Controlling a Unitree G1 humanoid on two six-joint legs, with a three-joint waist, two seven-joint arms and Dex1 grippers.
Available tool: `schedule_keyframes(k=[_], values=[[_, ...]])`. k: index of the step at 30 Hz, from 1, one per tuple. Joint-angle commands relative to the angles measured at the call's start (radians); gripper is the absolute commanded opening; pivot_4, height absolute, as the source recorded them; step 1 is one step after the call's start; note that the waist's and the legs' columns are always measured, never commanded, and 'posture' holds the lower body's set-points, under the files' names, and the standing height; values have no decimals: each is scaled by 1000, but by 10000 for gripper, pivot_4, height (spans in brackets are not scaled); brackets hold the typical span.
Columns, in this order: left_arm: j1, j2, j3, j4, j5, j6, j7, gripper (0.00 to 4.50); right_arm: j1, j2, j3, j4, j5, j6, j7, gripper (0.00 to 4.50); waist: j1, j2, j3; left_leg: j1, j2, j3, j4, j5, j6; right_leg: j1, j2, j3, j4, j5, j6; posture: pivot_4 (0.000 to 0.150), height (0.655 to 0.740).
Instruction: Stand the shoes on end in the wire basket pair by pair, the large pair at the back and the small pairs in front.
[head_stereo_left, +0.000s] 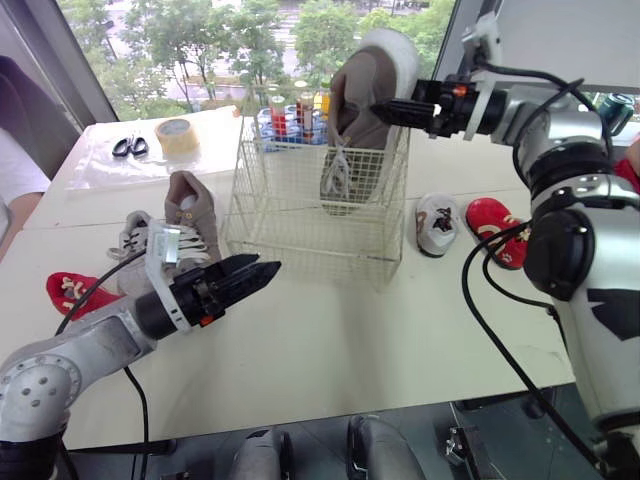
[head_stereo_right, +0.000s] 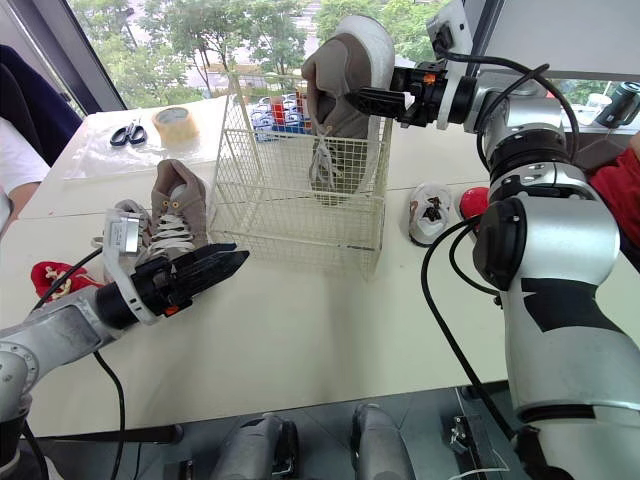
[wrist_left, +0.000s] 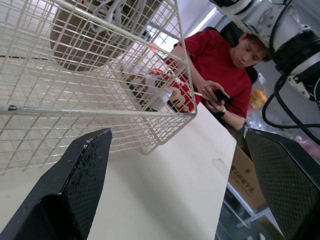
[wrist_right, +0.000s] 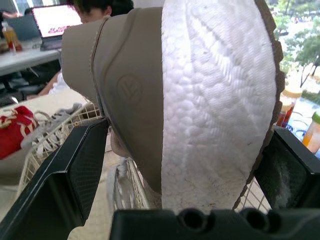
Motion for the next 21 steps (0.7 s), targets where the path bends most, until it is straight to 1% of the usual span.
schedule_keyframes(k=[1, 4, 8, 10, 12, 13, 18, 21], values=[[-23, 0, 16, -16, 2, -3, 0, 43592, -4, -44, 15, -45, -14, -26, 32, 44733, 2, 0, 0, 0, 0, 0, 0, 0, 1, 0, 0, 0, 0, 0, 0, 1500, 7400], [-30, 1, 12, -11, 6, 3, -2, 43592, -6, -55, 19, -42, -8, 26, 72, 44733, 1, 0, 0, 0, 0, 0, 0, 0, 1, 0, 0, 0, 0, 0, 0, 1500, 7400], [-44, -7, -2, 0, 17, 9, -2, 43592, 22, -74, 95, -54, -81, -32, 77, 44733, 0, 0, 0, 0, 0, 0, 0, 0, 0, 0, 0, 0, 0, 0, 0, 1500, 7400], [-48, -8, -6, 3, 20, 11, -4, 43592, 28, -84, 126, -58, -112, -83, 73, 44733, 0, 0, 0, 0, 0, 0, 0, 0, 1, 0, 0, 0, 0, 0, 0, 1500, 7400], [-52, -9, -8, 6, 25, 14, -5, 43592, 46, -109, 205, -72, -197, -242, 44, 44733, -1, 0, 0, 0, 0, 0, 0, 0, 0, 0, 0, 0, 0, 0, 0, 1500, 7400], [-53, -9, -8, 6, 27, 16, -5, 43592, 46, -119, 225, -75, -216, -284, 48, 44733, 0, 0, 0, 1, 0, 0, 0, 0, 0, 0, 0, 0, 0, 0, 0, 1500, 7400], [-51, -13, -3, -10, 26, 22, 1, 43592, 23, -168, 235, -64, -231, -340, 28, 44733, 0, 0, 0, 1, 0, 0, 1, 0, -1, 1, 0, 0, 0, 0, 0, 1500, 7400], [-47, -14, 1, -23, 26, 21, 8, 43592, 17, -223, 195, -62, -197, -322, 29, 44733, 4, 0, 0, 1, 0, 0, 1, 1, -1, 0, 0, 0, 0, 0, 0, 1500, 7400]])
